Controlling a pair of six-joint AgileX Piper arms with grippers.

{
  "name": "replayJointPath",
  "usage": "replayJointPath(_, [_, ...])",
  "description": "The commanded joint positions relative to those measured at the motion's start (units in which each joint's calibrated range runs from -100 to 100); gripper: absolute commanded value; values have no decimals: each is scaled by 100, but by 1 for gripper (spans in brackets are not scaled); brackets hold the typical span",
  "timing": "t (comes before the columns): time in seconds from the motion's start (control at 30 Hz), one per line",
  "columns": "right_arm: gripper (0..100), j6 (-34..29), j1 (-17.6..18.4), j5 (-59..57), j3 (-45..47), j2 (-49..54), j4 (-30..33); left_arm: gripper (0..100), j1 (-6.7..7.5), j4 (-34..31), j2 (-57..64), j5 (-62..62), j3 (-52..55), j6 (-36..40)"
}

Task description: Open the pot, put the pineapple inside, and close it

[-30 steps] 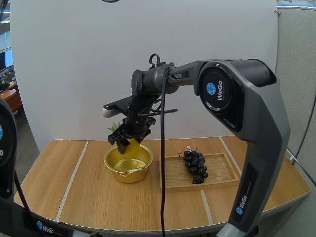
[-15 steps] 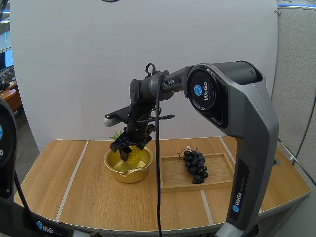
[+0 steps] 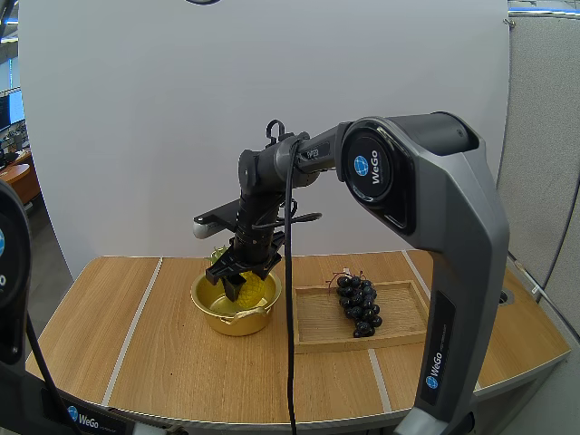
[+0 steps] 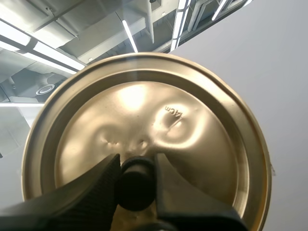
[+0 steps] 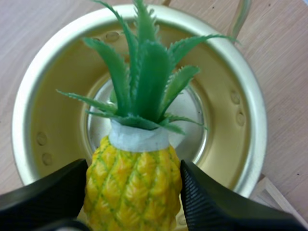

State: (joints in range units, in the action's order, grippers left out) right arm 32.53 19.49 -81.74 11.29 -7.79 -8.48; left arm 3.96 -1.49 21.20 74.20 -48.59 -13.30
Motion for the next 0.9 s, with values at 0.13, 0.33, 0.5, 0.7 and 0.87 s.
replayJointPath(0.13, [0,-12,8,188,29,-480,18,0,6,-58,49,-220,-39,29])
replayJointPath(0.33, [0,-12,8,248,29,-677,18,0,6,-58,49,-220,-39,29])
replayJointPath(0.5, [0,-21,8,329,29,-708,18,0,6,-58,49,-220,-39,29])
replayJointPath(0.7, [0,-21,8,347,29,-708,18,0,6,-58,49,-220,-39,29])
replayJointPath(0.87, [0,-21,8,330,29,-708,18,0,6,-58,49,-220,-39,29])
